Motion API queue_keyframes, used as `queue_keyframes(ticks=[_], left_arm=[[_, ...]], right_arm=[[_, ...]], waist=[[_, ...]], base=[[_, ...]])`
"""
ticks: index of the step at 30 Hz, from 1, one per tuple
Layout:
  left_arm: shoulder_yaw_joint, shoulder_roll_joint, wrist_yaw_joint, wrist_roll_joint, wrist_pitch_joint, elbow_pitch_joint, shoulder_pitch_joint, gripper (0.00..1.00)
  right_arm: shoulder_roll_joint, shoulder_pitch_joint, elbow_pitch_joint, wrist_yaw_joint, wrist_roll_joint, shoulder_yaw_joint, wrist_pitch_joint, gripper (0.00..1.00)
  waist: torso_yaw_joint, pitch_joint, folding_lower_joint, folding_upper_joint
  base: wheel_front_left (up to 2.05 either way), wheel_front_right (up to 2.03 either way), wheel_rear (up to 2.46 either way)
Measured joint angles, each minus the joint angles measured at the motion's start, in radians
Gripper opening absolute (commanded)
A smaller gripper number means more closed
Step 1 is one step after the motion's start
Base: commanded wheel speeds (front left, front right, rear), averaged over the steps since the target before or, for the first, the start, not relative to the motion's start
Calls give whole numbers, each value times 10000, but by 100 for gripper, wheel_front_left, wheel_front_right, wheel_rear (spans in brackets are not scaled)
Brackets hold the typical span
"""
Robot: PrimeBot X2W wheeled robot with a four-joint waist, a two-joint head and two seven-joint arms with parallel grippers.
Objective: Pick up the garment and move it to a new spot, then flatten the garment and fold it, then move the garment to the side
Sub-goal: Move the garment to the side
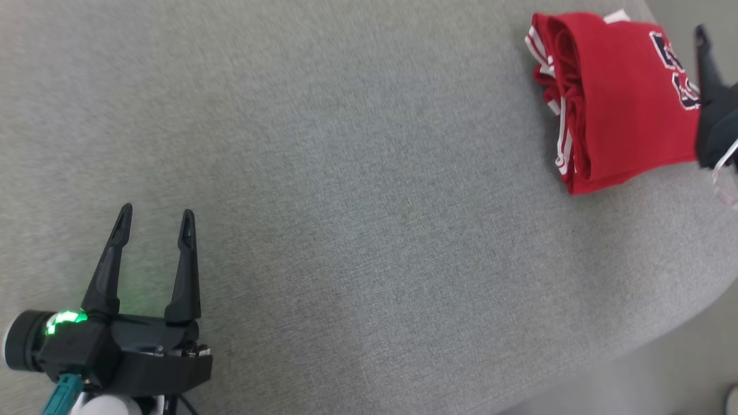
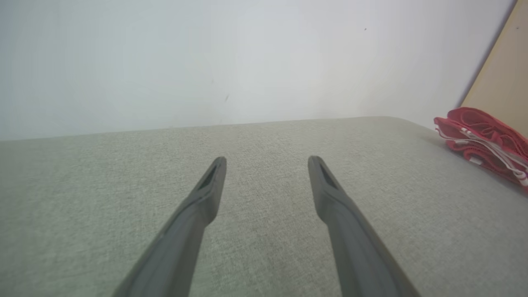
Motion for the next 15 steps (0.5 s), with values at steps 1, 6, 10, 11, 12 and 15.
queue_keyframes(ticks=[1,6,10,11,12,15], left_arm=[[75,-125,2,-73,0,-12,36,100],[487,-560,-4,-378,2,86,455,100],[828,-796,-4,-412,0,242,752,100],[876,-861,6,-407,2,288,871,100],[928,-926,6,-414,2,320,993,100],[1078,-1016,6,-527,0,479,1294,100]], right_arm=[[13,148,-109,0,121,79,-247,100],[391,1223,-911,0,911,349,-1386,100],[520,2365,-1455,0,1129,349,-2123,100],[617,2676,-1580,0,1164,343,-2261,100],[698,2990,-1695,-2,1177,364,-2343,100],[913,3871,-2006,0,1294,380,-2554,100]], waist=[[45,-116,0,0],[317,-776,-1,0],[582,-1358,-1,0],[655,-1513,-2,-1],[729,-1664,-2,-1],[976,-2111,-2,-1]], base=[[0,0,0],[0,0,0],[0,0,0],[0,0,0],[0,0,0],[0,0,0]])
